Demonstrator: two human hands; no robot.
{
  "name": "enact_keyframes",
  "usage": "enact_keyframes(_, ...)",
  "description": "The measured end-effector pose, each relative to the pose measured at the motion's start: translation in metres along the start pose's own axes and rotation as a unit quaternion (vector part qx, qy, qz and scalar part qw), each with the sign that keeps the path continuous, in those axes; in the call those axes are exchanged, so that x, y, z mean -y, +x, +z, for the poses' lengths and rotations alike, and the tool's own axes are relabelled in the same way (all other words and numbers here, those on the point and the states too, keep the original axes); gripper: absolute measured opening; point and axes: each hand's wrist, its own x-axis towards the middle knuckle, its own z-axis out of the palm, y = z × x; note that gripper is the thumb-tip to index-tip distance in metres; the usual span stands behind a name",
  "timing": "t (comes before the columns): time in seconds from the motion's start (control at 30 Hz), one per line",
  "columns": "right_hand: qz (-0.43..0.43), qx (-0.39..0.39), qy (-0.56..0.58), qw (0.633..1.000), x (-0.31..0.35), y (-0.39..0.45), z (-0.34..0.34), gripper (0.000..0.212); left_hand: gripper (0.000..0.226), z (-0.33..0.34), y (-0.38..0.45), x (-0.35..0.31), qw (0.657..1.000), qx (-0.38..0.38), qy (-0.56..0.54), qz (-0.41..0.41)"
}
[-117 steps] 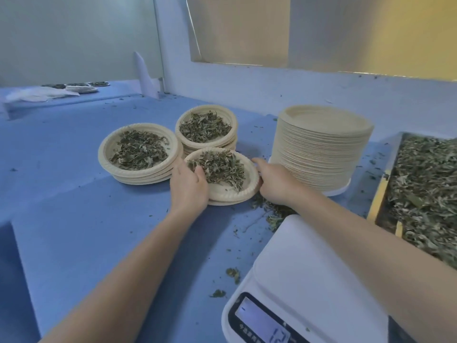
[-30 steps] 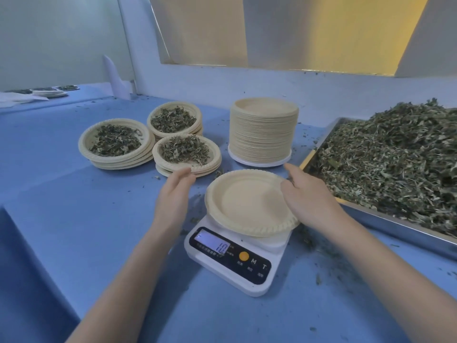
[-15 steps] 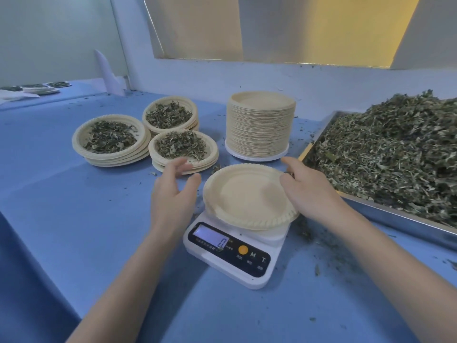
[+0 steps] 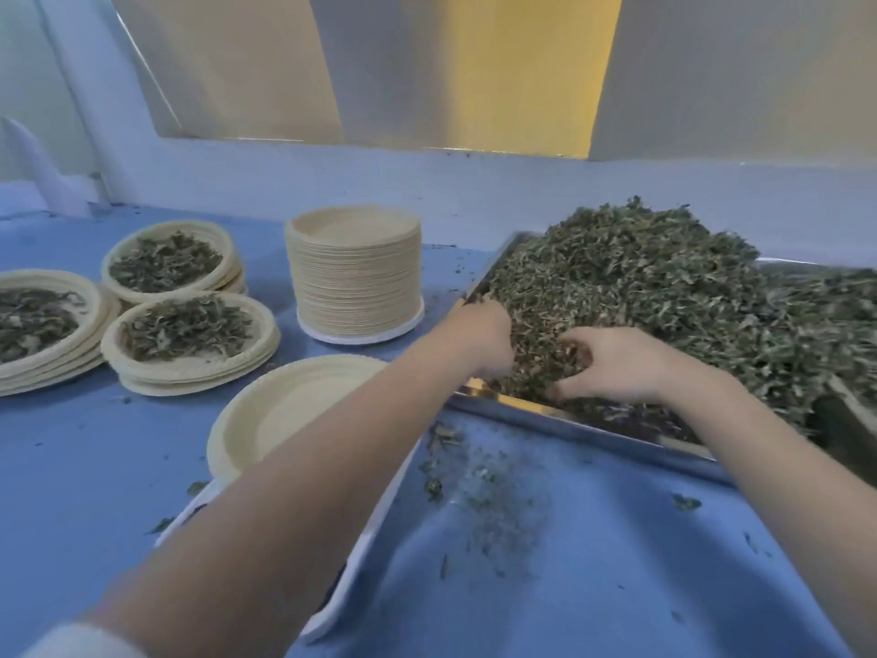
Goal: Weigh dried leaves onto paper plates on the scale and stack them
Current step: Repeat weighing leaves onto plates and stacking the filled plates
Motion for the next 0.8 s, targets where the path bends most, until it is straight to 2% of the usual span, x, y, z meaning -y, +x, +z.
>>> enact_keyframes(0.07, 0.009, 0.065, -0.03, 0.997, -0.012, 0.009, 0.007, 0.086, 0.011, 0.004, 0.02, 0.0, 0.997, 0.059, 0.035, -0.02)
enact_keyframes(0.1, -0.001, 0.081, -0.041, 0.996, -0.014, 0.015, 0.012, 0.083, 0.019, 0.007, 0.027, 0.001, 0.995, 0.091, 0.019, -0.034)
enact_keyframes(0.2, -0.048, 0.089, 0.025, 0.995, -0.009, 0.037, 0.023, 0.061, 0.058, 0.018, 0.043, 0.006, 0.988, 0.137, -0.055, -0.049)
enact_keyframes(0.23, -0.065, 0.098, 0.052, 0.992, -0.006, 0.044, 0.024, 0.059, 0.071, 0.022, 0.048, 0.008, 0.987, 0.138, -0.071, -0.045)
enact_keyframes(0.3, -0.104, 0.111, 0.069, 0.986, 0.001, 0.056, 0.017, 0.075, 0.096, 0.03, 0.057, 0.013, 0.989, 0.127, -0.073, -0.039)
enact_keyframes(0.37, -0.145, 0.064, 0.057, 0.986, 0.003, 0.071, 0.006, 0.09, 0.117, 0.032, 0.065, 0.021, 0.994, 0.095, -0.041, -0.039)
enact_keyframes(0.43, -0.182, 0.006, 0.031, 0.983, 0.008, 0.085, -0.003, 0.084, 0.132, 0.03, 0.074, 0.027, 0.996, 0.069, -0.027, -0.046)
enact_keyframes(0.57, -0.187, 0.06, -0.017, 0.98, 0.027, 0.113, 0.005, 0.059, 0.135, 0.028, 0.097, 0.028, 0.997, 0.061, -0.028, -0.036)
enact_keyframes(0.7, -0.155, 0.102, -0.132, 0.974, 0.037, 0.121, 0.018, 0.053, 0.139, 0.032, 0.108, 0.033, 0.991, 0.078, -0.109, -0.03)
enact_keyframes(0.8, -0.158, 0.114, -0.14, 0.971, 0.038, 0.11, 0.015, 0.04, 0.125, 0.035, 0.106, 0.035, 0.991, 0.079, -0.11, -0.02)
